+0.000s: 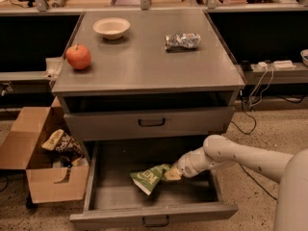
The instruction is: Place green jalapeno chip bag into middle drawer
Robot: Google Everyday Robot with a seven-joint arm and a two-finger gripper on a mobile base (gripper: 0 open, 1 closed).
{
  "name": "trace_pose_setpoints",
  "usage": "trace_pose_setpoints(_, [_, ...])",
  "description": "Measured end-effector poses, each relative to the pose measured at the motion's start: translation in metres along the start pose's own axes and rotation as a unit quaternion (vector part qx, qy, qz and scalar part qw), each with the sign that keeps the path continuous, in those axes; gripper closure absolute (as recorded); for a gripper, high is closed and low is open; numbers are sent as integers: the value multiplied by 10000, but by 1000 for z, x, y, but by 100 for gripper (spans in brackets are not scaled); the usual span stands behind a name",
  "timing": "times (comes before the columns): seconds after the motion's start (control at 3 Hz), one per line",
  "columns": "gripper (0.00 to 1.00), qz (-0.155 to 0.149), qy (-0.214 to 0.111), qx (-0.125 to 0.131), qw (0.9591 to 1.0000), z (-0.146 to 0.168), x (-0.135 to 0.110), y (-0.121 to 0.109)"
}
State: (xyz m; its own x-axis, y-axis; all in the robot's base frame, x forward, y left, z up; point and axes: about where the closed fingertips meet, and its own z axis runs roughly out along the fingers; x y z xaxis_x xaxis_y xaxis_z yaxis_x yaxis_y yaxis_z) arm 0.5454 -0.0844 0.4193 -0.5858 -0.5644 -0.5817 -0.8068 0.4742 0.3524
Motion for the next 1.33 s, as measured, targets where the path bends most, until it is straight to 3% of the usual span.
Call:
trace_pose_setpoints(1.0, [13,31,-109,12,9999,-3,-5,-2])
trace_pose_setpoints(1.33, [0,-89,-421,97,9990,-27,-19,-6])
